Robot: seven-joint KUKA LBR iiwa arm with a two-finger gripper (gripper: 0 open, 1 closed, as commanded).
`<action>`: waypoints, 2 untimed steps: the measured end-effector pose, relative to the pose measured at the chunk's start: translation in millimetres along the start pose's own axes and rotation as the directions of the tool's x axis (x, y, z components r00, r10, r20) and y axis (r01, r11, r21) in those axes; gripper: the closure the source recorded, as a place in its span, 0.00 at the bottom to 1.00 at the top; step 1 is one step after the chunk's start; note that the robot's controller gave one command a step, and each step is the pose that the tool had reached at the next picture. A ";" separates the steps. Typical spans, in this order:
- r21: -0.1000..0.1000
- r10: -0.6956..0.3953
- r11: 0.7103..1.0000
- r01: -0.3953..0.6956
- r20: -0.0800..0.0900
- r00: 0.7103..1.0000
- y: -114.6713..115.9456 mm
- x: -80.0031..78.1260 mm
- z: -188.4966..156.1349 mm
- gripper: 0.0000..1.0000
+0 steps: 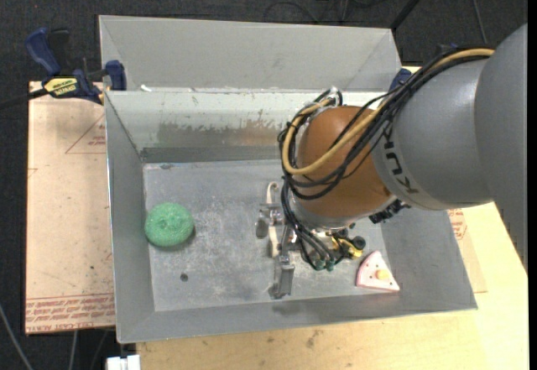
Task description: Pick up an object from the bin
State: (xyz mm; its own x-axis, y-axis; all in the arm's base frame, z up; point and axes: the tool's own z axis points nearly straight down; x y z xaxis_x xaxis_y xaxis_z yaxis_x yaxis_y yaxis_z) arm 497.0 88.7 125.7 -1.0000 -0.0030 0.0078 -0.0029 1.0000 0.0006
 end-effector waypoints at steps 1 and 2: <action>-0.001 0.003 1.000 -0.003 0.007 1.000 -0.3 -1.8 -4.4 0.00; -0.002 -0.066 0.998 0.066 0.006 0.998 -17.0 -2.8 -11.8 0.00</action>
Offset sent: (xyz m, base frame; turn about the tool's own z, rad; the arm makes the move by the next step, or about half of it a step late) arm 0.0080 -0.0652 0.0299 -0.1752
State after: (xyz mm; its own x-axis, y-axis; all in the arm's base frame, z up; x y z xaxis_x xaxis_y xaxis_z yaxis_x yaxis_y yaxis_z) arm 499.9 71.7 137.4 -0.9977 -0.0685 0.0017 -0.0685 0.9976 0.0032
